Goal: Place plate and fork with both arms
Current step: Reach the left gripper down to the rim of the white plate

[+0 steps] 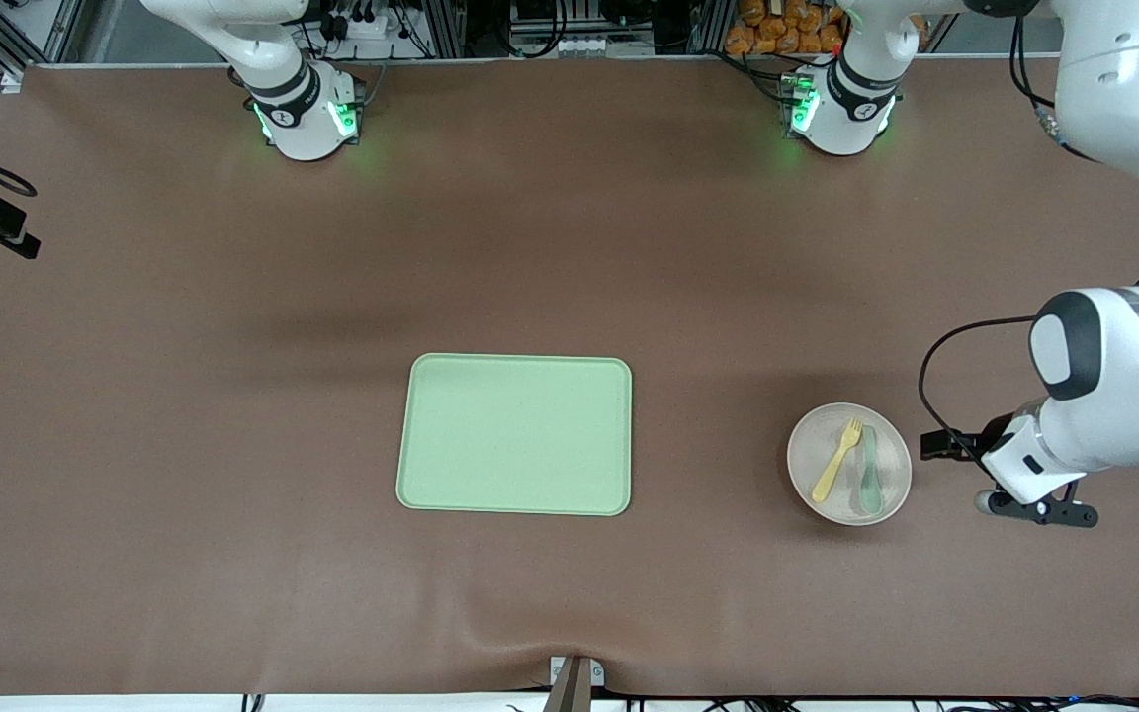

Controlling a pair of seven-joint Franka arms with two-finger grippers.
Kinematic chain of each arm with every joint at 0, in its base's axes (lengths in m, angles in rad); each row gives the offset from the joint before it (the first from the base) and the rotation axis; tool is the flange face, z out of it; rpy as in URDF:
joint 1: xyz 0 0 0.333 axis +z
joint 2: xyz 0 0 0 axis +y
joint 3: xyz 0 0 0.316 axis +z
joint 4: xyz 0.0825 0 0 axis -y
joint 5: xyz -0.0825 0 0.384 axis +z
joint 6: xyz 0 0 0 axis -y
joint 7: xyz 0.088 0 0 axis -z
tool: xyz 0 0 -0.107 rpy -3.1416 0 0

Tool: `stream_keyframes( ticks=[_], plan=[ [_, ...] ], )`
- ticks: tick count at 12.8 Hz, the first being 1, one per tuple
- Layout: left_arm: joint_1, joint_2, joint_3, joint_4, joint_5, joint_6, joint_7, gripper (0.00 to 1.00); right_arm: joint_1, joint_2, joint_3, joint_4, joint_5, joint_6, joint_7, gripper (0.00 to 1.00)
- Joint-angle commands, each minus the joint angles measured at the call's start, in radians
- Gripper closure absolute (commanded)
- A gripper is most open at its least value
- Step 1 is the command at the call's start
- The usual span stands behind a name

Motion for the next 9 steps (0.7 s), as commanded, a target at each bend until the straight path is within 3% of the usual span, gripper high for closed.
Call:
stream_keyframes(
  ticks=[1, 4, 7, 9],
  plan=[
    [0.053, 0.089, -0.006, 0.036, -0.103, 0.054, 0.137, 0.00, -0.018, -0.008, 0.009, -0.007, 0.014, 0.000, -0.003, 0.00],
    [0.071, 0.156, -0.006, 0.033, -0.224, 0.108, 0.231, 0.00, -0.024, -0.008, 0.006, -0.010, 0.014, -0.001, -0.003, 0.00],
    [0.062, 0.183, -0.011, 0.033, -0.249, 0.109, 0.231, 0.00, -0.030, -0.006, 0.008, -0.010, 0.014, -0.001, -0.003, 0.00],
    [0.059, 0.196, -0.011, 0.033, -0.255, 0.109, 0.243, 0.08, -0.027, -0.008, 0.008, -0.009, 0.014, -0.001, -0.003, 0.00]
  ],
)
